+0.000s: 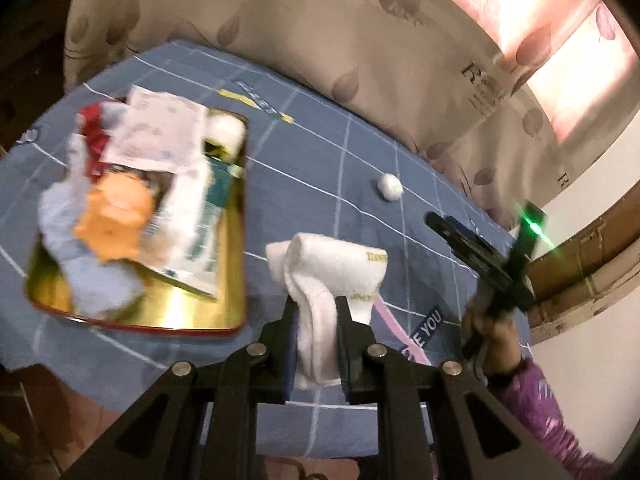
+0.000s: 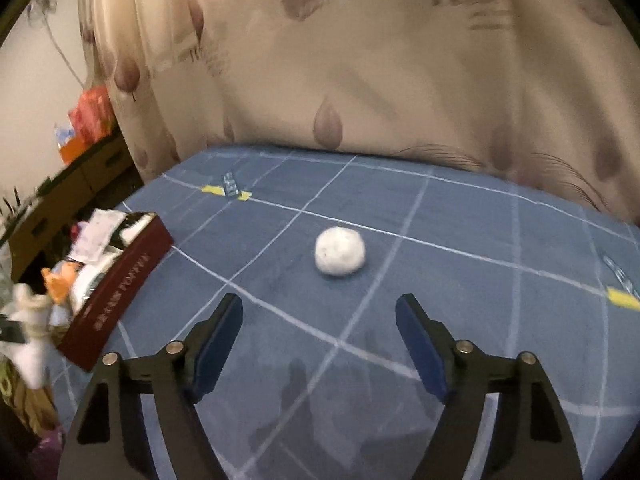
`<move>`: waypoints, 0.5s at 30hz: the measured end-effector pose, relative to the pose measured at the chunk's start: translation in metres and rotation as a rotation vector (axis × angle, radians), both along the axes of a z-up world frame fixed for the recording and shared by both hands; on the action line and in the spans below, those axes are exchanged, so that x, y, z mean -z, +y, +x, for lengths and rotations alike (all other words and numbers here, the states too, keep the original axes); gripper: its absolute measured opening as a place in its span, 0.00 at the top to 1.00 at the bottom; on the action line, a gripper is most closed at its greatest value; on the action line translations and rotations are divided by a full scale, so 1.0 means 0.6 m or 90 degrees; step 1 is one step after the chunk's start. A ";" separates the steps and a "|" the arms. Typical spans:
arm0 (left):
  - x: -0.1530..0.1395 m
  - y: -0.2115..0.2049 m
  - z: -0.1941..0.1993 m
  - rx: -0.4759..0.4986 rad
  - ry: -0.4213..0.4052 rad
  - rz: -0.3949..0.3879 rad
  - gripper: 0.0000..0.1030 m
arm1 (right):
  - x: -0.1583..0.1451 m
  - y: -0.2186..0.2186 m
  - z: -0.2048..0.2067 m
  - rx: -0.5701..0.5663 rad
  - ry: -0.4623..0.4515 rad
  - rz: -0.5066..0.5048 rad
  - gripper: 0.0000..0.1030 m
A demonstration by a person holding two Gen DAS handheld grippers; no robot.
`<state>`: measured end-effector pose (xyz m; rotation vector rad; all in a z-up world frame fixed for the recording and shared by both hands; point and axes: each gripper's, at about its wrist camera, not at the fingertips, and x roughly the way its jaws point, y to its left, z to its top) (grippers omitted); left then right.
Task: Organize soft objects
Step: 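Carry the white towel toward the tray while the right tool grasps the white ball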
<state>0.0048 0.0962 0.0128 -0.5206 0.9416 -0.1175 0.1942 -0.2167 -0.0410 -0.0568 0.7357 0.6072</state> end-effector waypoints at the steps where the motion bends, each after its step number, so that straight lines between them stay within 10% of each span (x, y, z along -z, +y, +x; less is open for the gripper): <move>1: -0.004 0.006 -0.004 -0.006 -0.004 0.005 0.84 | 0.005 0.010 0.011 0.000 0.001 -0.010 0.31; 6: -0.018 0.044 -0.023 -0.029 -0.015 0.009 0.84 | 0.025 0.049 0.065 0.006 0.013 -0.042 0.35; 11: -0.021 0.082 -0.029 -0.057 -0.015 0.011 0.84 | 0.052 0.077 0.110 0.018 0.040 -0.085 0.77; 15: -0.024 0.108 -0.036 -0.079 -0.020 0.015 0.83 | 0.055 0.078 0.111 0.022 0.041 -0.080 0.84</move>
